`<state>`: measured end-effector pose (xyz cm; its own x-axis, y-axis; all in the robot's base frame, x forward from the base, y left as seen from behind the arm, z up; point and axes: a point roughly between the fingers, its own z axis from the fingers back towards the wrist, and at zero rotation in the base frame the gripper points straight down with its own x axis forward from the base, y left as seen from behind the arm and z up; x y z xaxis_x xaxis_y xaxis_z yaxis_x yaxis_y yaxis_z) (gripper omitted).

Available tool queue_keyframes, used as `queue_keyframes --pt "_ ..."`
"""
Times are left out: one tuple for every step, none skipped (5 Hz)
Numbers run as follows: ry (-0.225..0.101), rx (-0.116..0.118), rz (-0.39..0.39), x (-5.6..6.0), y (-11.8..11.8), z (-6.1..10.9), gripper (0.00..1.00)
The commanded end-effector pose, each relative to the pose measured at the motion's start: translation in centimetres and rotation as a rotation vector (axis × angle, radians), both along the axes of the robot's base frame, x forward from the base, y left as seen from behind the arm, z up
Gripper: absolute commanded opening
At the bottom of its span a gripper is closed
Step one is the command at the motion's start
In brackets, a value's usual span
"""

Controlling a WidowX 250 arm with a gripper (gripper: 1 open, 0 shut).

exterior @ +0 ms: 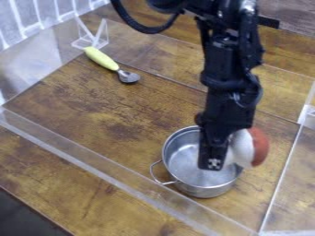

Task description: Put the mushroom in the silver pot

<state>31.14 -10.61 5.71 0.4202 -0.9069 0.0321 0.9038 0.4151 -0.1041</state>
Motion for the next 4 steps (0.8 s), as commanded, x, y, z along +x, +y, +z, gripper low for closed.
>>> queue_keyframes --pt "-0.021 -0.028 0.031 0.9 1.4 0.4 0.0" --pt "-0.01 -0.032 -0.01 0.9 1.9 0.9 0.0" --pt "-0.005 -0.033 -0.054 0.9 2.4 1.8 0.0" --pt "0.004 -0.029 -0.1 0.9 2.7 2.9 0.0"
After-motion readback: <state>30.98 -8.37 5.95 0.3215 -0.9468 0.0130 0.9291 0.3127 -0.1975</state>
